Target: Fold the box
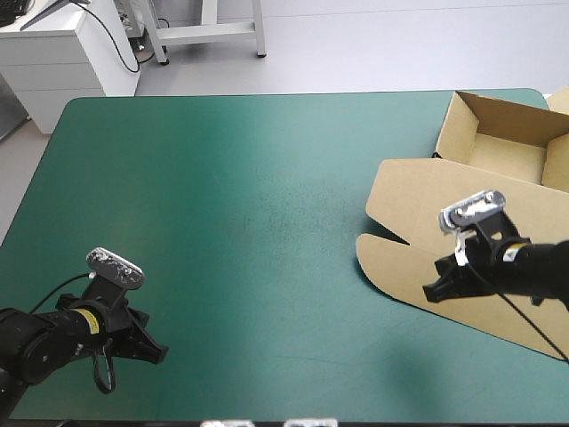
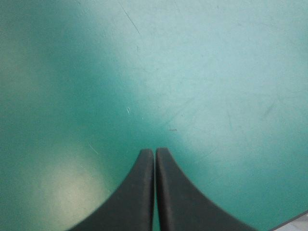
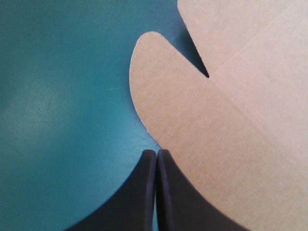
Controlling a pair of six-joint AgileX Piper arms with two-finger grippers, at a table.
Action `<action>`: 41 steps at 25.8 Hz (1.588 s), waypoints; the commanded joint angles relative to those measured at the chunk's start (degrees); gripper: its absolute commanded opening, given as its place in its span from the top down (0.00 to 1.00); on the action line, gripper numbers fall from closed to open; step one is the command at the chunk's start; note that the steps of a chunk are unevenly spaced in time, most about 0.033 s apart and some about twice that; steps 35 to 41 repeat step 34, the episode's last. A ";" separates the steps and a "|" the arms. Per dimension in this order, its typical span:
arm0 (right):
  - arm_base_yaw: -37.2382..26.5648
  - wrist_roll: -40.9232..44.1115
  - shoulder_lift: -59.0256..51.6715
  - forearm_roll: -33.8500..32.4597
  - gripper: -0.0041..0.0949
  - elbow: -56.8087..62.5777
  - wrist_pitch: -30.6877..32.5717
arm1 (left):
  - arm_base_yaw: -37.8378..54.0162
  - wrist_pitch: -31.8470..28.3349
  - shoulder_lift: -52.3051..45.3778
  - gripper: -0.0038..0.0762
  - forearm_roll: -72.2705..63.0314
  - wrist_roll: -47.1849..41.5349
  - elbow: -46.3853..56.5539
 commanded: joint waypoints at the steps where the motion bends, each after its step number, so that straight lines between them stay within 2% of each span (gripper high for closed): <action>1: 0.26 -0.63 -8.60 1.45 0.98 5.67 -3.11 | -0.28 -4.12 -2.20 0.96 -1.46 -0.11 4.71; 6: 0.26 -0.73 -21.09 1.45 0.98 16.87 -7.14 | -0.28 -8.28 -8.77 0.96 -1.46 -0.11 12.90; 10: 0.26 -0.73 -31.12 1.43 0.98 24.55 -7.33 | -0.28 -8.77 -16.47 0.96 -1.34 -0.11 13.42; 15: 0.26 -0.73 -38.29 1.32 0.98 27.34 -7.92 | -0.28 -8.99 -20.45 0.96 -1.04 -0.11 13.42; 41: 0.26 -0.73 -39.86 1.32 0.98 27.34 -8.14 | -0.28 -8.99 -20.44 0.96 -1.04 -0.11 13.52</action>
